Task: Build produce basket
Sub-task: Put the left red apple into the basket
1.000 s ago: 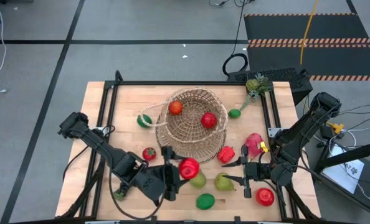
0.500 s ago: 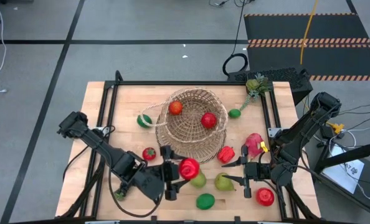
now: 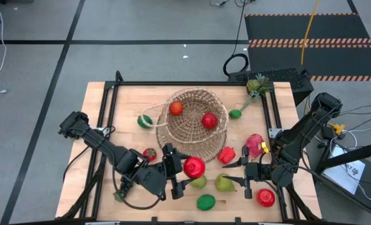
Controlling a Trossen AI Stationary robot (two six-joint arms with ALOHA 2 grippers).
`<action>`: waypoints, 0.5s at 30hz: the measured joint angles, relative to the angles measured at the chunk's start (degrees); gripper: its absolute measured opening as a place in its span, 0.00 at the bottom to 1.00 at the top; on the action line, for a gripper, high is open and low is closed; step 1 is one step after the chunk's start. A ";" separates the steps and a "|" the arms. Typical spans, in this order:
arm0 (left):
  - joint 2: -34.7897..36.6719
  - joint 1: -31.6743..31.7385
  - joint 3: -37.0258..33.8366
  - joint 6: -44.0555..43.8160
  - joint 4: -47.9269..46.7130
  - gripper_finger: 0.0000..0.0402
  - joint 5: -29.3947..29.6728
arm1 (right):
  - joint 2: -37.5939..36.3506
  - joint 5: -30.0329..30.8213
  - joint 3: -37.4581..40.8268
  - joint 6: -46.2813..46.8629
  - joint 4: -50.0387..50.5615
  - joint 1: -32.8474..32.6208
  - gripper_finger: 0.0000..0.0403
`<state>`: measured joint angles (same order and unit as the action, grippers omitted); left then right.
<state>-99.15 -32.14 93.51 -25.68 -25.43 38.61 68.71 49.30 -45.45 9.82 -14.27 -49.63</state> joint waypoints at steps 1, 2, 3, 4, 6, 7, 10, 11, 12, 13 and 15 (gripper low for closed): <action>0.00 0.02 0.00 0.53 0.00 0.91 0.00 | 0.00 0.02 0.00 0.00 0.00 0.00 0.37; 0.00 0.02 0.00 1.20 -0.02 0.91 0.02 | 0.00 0.02 0.00 0.00 0.01 0.00 0.37; 0.00 0.02 0.00 1.98 0.00 0.91 0.00 | 0.00 0.04 0.00 0.00 -0.01 0.00 0.37; 0.00 -0.02 0.00 2.78 -0.02 0.91 0.00 | 0.00 0.04 0.00 0.00 -0.01 0.00 0.37; 0.00 -0.02 0.00 4.48 0.00 0.91 -0.02 | 0.00 0.05 0.00 0.00 -0.01 0.00 0.37; 0.00 -0.02 0.00 5.58 0.00 0.91 -0.02 | 0.00 0.05 0.00 0.01 -0.01 0.00 0.37; 0.00 -0.02 0.00 9.39 0.00 0.91 -0.02 | 0.00 0.06 0.00 0.02 -0.01 0.02 0.37; 0.00 -0.01 -0.01 11.24 0.00 0.91 -0.01 | 0.00 0.06 0.00 0.02 -0.01 0.02 0.37; 0.00 0.02 -0.02 13.40 0.00 0.91 0.03 | 0.00 0.06 0.00 0.02 -0.01 0.00 0.37; 0.00 0.04 -0.02 15.82 0.03 0.91 0.20 | 0.00 0.06 0.00 0.01 -0.01 0.00 0.37; 0.00 0.21 -0.02 21.24 0.04 0.91 0.39 | 0.00 0.08 0.00 0.00 -0.01 0.02 0.37</action>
<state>-99.15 -31.93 93.49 -4.45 -25.39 39.00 68.71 49.39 -45.45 9.82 -14.28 -49.60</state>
